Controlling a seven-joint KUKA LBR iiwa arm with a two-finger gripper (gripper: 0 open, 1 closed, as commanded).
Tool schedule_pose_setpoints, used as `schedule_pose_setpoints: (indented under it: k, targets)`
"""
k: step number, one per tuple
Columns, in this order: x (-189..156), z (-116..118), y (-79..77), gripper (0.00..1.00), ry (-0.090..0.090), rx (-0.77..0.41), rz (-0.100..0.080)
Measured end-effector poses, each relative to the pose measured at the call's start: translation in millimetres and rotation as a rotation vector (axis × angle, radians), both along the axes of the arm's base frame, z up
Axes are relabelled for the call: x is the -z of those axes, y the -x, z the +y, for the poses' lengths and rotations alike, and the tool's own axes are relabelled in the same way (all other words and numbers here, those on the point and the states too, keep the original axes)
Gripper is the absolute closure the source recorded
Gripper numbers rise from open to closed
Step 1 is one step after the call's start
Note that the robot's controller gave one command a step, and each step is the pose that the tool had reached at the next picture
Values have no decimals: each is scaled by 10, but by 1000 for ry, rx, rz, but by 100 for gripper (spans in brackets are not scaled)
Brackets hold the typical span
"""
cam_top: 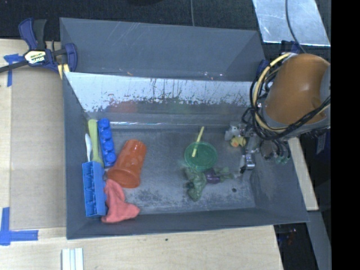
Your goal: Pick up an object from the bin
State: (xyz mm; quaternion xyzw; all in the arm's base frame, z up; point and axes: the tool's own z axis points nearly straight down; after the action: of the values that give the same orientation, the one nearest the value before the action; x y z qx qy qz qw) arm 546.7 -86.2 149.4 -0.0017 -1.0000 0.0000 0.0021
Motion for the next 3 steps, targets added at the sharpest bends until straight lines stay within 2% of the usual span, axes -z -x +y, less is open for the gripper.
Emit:
schedule_pose_setpoints:
  k: [1, 2, 3]
  targets:
    - [-47, 4, -15, 0, 1, -2, -8]
    - [97, 131, 98, 0, 2, 94, -13]
    - [303, 293, 300, 0, 0, 148, -7]
